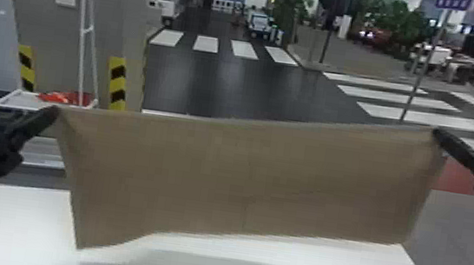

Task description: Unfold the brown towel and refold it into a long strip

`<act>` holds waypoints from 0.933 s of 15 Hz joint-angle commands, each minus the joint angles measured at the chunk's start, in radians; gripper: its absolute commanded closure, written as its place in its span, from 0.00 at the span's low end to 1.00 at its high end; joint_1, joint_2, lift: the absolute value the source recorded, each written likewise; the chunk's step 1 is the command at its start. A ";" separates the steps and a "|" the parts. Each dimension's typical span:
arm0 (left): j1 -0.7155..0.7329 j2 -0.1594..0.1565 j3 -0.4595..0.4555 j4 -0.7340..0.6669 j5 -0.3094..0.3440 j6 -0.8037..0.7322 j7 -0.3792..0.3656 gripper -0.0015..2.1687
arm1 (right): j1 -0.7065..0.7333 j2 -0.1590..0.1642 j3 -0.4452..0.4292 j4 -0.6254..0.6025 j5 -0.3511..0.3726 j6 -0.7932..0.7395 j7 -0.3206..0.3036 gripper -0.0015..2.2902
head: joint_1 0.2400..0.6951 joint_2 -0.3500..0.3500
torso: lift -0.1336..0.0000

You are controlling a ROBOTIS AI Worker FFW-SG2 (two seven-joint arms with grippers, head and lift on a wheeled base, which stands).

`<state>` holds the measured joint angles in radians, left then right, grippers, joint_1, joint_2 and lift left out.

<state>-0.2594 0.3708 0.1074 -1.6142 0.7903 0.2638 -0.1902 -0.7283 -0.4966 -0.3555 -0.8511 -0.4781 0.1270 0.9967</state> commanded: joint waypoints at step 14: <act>-0.255 0.043 -0.083 0.254 -0.031 -0.083 -0.058 0.67 | -0.066 0.032 0.046 0.123 0.098 -0.112 0.002 0.67 | 0.22 0.37 | 0.08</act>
<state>-0.5134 0.3948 0.0231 -1.3502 0.7259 0.1917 -0.2301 -0.7957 -0.4718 -0.3110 -0.7346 -0.4068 0.0353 0.9941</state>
